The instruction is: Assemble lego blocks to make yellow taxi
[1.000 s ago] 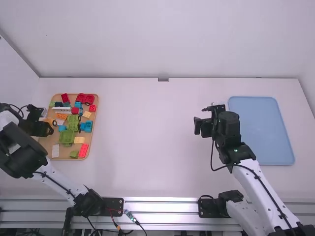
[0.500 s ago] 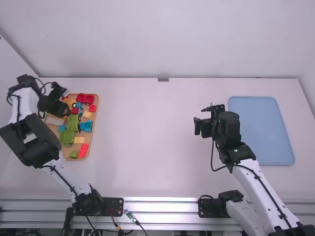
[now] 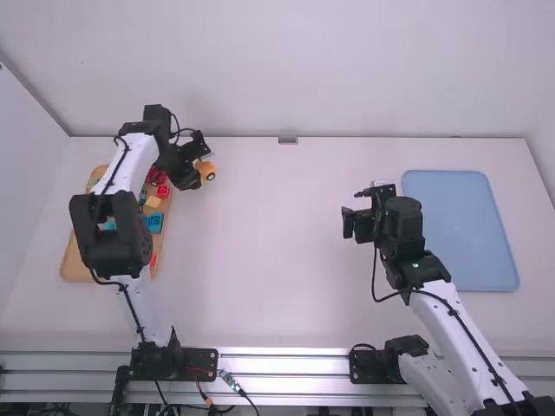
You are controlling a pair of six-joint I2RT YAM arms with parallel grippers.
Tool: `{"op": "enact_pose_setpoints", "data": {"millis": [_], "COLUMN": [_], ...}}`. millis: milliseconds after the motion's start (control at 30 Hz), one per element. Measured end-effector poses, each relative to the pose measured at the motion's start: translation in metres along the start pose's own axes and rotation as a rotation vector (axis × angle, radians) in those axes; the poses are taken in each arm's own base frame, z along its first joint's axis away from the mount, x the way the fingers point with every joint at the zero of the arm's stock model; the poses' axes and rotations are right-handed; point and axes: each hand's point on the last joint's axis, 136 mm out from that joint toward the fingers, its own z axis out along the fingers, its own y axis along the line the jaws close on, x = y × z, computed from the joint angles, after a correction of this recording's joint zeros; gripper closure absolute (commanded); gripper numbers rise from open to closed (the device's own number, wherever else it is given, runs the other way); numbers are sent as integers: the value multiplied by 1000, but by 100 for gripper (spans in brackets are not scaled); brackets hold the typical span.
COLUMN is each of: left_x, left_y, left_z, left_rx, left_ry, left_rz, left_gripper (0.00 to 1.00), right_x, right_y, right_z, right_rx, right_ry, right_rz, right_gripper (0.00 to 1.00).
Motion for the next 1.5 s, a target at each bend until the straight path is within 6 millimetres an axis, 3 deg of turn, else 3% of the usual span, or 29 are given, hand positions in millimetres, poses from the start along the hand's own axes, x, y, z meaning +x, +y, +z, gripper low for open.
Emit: {"op": "enact_pose_setpoints", "data": {"millis": [200, 400, 567, 833, 933, 1200, 1367, 1500], "left_x": [-31, -60, -72, -72, -75, -74, -75, -80], "left_y": [-36, -65, -98, -160, -167, -181, -208, -217], "left_z": [9, 19, 27, 45, 51, 76, 87, 87], "left_rx": [44, 38, 29, 165, 184, 164, 182, 186], "left_ry": [22, -3, -33, -97, -143, -201, -186, -191], "left_rz": [130, 231, 316, 463, 484, 524, 584, 605], "left_gripper": [84, 79, 78, 68, 70, 59, 59, 62], "right_x": [0, 0, 0, 1, 1, -1, -1, -1], "right_y": [0, 0, 0, 0, 0, 1, 1, 2], "right_z": [0, 0, 0, 0, 0, 0, 0, 0], "right_rx": [2, 2, 0, 0, -3, -3, -5, -14], "right_ry": [1, 1, 0, 3, 5, -5, -5, -4], "right_rz": [-13, -14, -13, -12, -15, -16, -15, -12], "right_gripper": [1, 1, 1, 1, 1, 1, 1, 1]}}
